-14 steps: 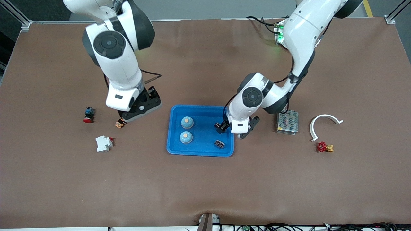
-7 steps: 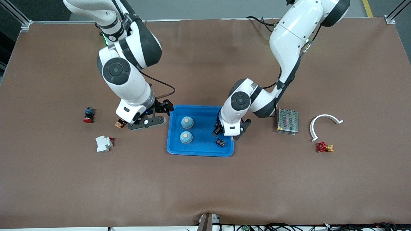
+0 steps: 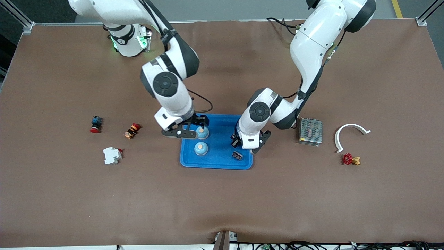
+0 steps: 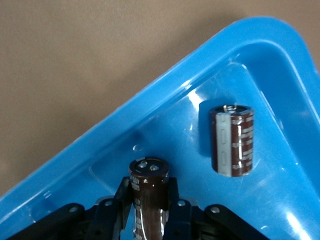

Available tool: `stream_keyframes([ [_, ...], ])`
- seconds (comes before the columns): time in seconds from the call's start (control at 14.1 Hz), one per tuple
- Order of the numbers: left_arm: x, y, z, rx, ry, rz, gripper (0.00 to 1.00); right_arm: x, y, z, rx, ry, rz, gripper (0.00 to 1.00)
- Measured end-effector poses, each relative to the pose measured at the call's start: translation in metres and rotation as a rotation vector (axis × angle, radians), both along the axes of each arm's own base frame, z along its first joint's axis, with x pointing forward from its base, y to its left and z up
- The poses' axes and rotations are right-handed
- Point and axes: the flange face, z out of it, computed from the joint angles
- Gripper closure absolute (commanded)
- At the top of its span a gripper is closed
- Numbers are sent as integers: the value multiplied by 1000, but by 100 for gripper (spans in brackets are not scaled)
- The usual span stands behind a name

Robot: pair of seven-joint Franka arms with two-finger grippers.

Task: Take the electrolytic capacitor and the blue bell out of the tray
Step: 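Grasp the brown capacitor with the left gripper and lift it, then carry the capacitor beside the white pipe while the right gripper grasps a bell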

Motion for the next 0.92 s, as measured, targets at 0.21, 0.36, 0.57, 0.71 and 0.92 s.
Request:
stream_keyframes([
  [0.21, 9, 9, 31, 70, 5, -28, 100, -10, 13, -25, -7, 5, 20, 0],
  [0.36, 18, 26, 73, 106, 8, -39, 100, -12, 14, -42, -19, 18, 24, 0],
  [0.57, 34, 77, 135, 168, 44, -96, 100, -11, 10, -64, -34, 30, 32, 0],
  [0.71, 44, 120, 160, 188, 58, -135, 100, -11, 10, -73, -37, 33, 34, 0],
  [0.92, 54, 196, 170, 202, 82, -206, 100, -9, 7, -87, -46, 38, 31, 0],
])
